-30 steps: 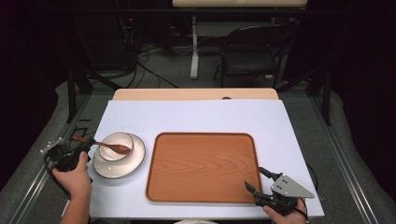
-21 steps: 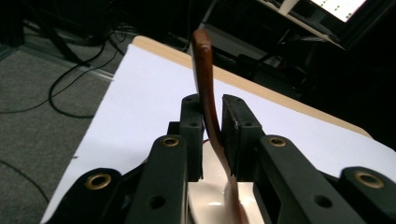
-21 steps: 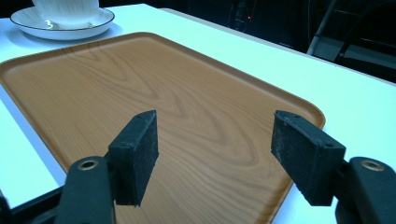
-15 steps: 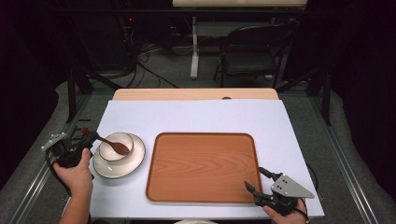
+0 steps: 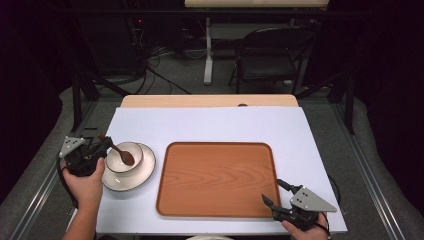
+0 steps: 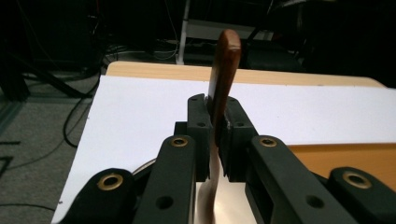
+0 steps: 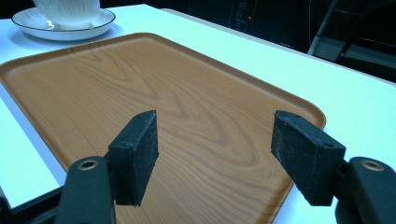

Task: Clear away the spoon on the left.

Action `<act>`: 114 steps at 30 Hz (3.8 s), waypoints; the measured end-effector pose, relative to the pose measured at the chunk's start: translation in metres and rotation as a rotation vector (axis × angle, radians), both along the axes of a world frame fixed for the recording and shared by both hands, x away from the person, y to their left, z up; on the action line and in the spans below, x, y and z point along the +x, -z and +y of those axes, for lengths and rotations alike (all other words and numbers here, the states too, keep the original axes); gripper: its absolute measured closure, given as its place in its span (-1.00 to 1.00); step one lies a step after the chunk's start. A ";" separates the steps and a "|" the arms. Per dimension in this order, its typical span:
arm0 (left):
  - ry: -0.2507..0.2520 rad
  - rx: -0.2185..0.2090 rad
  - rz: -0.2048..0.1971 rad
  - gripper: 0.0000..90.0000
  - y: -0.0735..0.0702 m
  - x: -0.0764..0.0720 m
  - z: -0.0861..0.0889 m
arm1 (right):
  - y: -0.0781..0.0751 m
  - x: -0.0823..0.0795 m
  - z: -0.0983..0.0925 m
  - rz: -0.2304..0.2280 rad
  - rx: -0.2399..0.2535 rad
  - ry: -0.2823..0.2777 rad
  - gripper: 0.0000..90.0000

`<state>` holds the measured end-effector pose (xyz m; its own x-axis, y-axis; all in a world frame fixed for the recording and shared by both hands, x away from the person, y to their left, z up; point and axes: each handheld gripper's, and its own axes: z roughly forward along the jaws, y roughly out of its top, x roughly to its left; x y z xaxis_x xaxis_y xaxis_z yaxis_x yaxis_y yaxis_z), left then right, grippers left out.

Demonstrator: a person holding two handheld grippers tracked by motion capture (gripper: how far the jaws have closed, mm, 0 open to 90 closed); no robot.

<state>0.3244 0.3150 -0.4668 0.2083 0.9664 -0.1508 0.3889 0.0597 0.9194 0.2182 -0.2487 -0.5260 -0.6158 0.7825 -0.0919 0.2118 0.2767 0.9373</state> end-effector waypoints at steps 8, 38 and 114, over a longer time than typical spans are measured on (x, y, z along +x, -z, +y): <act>0.020 0.122 0.003 0.87 -0.007 0.002 -0.014 | 0.000 0.000 0.000 0.000 0.000 -0.001 -0.30; 0.127 0.267 -0.062 0.87 -0.070 -0.012 -0.046 | -0.001 0.000 0.000 -0.003 0.002 0.000 -0.30; 0.704 0.102 0.335 0.87 -0.021 0.000 -0.142 | -0.001 -0.001 -0.001 -0.007 0.003 -0.001 -0.29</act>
